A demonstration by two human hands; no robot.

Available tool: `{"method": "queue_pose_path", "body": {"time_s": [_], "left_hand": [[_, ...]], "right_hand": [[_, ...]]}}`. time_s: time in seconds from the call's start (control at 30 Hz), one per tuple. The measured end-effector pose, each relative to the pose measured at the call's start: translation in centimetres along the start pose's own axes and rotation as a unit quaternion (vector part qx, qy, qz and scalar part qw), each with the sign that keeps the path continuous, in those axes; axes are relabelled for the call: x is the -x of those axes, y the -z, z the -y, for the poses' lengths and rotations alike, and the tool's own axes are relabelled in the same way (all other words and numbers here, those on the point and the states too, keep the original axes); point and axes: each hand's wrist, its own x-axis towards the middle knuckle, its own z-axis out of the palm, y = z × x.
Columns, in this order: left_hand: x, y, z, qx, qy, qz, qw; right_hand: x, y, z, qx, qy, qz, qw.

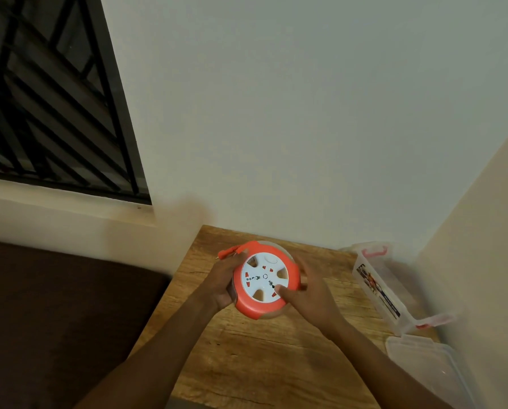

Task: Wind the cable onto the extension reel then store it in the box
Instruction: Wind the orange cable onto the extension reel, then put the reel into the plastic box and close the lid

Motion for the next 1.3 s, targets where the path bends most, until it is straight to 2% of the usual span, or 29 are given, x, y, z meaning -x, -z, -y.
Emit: {"method": "queue_pose_path", "body": {"time_s": [0.1, 0.17, 0.23, 0.33, 0.47, 0.67, 0.77, 1.03, 1.3], "left_hand": [[-0.3, -0.3, 0.9, -0.01, 0.0, -0.02, 1.0], [-0.8, -0.4, 1.5, -0.034, 0.007, -0.062, 0.997], [-1.5, -0.4, 1.9, -0.106, 0.039, -0.103, 0.988], [-2.4, 0.0, 2.6, -0.184, 0.071, -0.131, 0.972], [-3.0, 0.2, 2.4, -0.241, 0.063, -0.151, 0.957], [-3.6, 1.6, 1.3, -0.269, 0.007, -0.21, 0.94], [-3.7, 2.7, 1.1, -0.276, 0.003, -0.252, 0.928], [-5.6, 7.6, 0.6, -0.348, -0.001, -0.281, 0.895], [-8.5, 13.7, -1.1, -0.4, -0.01, -0.257, 0.88]], "right_hand": [[0.2, -0.1, -1.2, -0.18, -0.141, 0.031, 0.973], [0.2, 0.1, -2.2, -0.234, -0.17, 0.029, 0.957], [-0.1, 0.2, -3.1, -0.256, -0.191, 0.025, 0.947], [-1.1, 0.0, -4.3, -0.242, -0.215, 0.03, 0.946], [-3.2, -0.5, -5.5, -0.234, -0.226, 0.039, 0.945], [-6.7, -1.8, -7.1, -0.209, -0.221, 0.094, 0.948], [-8.1, -3.0, -7.7, -0.201, -0.224, 0.116, 0.947], [-11.1, -7.7, -7.1, -0.156, -0.22, 0.145, 0.952], [-14.2, -12.8, -4.6, -0.078, -0.216, 0.111, 0.967]]}}
